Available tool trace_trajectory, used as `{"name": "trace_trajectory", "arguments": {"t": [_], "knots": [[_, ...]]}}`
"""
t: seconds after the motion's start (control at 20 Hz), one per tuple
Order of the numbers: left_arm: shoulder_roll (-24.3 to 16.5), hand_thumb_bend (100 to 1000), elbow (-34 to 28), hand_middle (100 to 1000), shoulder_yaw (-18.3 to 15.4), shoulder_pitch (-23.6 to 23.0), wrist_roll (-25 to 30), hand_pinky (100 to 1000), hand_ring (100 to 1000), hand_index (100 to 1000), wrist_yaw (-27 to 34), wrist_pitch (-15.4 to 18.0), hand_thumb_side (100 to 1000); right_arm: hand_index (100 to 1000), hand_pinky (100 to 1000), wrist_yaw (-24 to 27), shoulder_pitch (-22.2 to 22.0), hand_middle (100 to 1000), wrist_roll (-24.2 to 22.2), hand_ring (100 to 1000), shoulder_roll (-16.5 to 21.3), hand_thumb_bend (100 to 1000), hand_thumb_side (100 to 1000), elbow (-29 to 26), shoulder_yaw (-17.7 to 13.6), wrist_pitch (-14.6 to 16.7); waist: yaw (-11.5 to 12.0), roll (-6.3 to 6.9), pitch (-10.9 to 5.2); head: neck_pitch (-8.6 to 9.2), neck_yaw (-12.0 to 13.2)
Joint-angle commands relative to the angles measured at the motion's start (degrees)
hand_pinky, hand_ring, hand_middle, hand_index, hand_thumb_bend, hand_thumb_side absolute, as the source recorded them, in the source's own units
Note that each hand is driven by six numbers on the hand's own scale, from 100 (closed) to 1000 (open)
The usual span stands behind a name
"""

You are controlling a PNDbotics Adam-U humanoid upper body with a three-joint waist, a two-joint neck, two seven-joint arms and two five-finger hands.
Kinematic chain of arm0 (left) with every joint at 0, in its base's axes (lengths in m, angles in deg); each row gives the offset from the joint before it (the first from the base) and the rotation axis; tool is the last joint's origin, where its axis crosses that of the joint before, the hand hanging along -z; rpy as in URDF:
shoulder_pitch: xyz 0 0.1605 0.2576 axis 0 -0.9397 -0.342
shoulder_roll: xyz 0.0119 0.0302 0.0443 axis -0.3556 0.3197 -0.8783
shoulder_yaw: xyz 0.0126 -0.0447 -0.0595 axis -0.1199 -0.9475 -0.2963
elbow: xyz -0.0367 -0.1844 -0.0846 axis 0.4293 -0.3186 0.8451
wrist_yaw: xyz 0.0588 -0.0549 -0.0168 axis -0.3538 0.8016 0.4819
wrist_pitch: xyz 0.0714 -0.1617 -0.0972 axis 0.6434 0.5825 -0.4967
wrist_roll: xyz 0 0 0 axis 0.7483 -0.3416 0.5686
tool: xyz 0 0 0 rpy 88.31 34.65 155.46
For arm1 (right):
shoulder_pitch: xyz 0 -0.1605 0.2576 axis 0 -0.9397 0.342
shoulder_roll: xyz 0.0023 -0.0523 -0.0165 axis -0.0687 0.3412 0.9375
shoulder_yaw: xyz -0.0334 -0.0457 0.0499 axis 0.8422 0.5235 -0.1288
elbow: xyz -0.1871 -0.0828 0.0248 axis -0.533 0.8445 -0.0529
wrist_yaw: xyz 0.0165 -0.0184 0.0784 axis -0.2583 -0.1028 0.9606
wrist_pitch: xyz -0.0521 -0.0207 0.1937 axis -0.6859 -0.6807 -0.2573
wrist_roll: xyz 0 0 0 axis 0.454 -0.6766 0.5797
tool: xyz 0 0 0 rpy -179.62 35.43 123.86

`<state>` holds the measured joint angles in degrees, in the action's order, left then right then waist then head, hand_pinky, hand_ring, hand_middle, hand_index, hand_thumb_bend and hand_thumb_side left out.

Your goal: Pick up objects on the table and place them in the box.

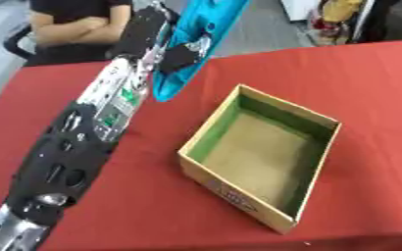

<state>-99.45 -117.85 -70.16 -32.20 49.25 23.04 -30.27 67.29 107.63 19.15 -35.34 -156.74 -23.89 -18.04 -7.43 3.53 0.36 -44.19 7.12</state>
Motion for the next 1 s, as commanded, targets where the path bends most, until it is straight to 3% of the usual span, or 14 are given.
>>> {"name": "trace_trajectory", "arguments": {"t": [0.05, 0.6, 1.0], "knots": [[-1.18, 183, -1.68, 100, 0.96, 1.71, 2.09, 100, 100, 164, -0.57, 0.64, 769, 1000, 593, 0.05, 0.96, 826, -0.21, 810, 0.49, 452, 955, -0.90, -0.07, 0.05, -0.07, -0.11, -0.76, 0.07, 0.77], [0.22, 192, 3.16, 100, 4.87, 3.31, 7.74, 100, 100, 171, -2.36, 4.95, 759, 1000, 593, 0.12, 1.14, 826, -0.45, 810, 0.30, 453, 954, -0.97, 0.18, 0.09, -0.38, -0.04, -0.69, 0.07, 1.27], [1.02, 120, 8.08, 100, 6.82, 3.33, 10.32, 100, 100, 175, -3.38, 8.27, 786, 1000, 593, 0.16, 1.20, 826, -0.61, 810, 0.20, 452, 954, -0.99, 0.33, 0.12, -0.48, 0.00, -0.68, 0.07, 1.45]]}}
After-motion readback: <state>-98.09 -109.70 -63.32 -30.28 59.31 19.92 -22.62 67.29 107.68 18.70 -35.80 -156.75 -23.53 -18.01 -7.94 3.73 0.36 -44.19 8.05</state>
